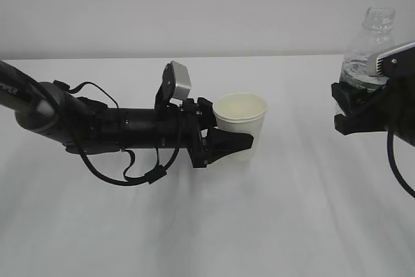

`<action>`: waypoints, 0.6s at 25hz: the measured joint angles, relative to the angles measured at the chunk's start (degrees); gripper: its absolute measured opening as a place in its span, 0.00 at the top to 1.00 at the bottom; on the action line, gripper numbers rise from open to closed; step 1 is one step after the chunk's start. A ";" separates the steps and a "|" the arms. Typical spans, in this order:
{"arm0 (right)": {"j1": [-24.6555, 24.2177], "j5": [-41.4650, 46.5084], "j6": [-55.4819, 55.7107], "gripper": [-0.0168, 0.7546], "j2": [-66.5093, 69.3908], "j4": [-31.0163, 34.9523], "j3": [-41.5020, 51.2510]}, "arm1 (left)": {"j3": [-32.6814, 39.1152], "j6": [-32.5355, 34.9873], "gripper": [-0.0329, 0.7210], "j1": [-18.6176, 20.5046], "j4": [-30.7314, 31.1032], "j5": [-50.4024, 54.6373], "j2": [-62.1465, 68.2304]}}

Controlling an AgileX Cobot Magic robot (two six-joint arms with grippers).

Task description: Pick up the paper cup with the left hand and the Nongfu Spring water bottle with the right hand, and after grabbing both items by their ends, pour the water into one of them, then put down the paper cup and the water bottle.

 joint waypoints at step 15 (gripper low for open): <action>0.00 6.81 -6.67 0.42 -4.09 0.12 0.07 | -2.58 -3.95 0.29 -2.53 4.79 0.00 1.85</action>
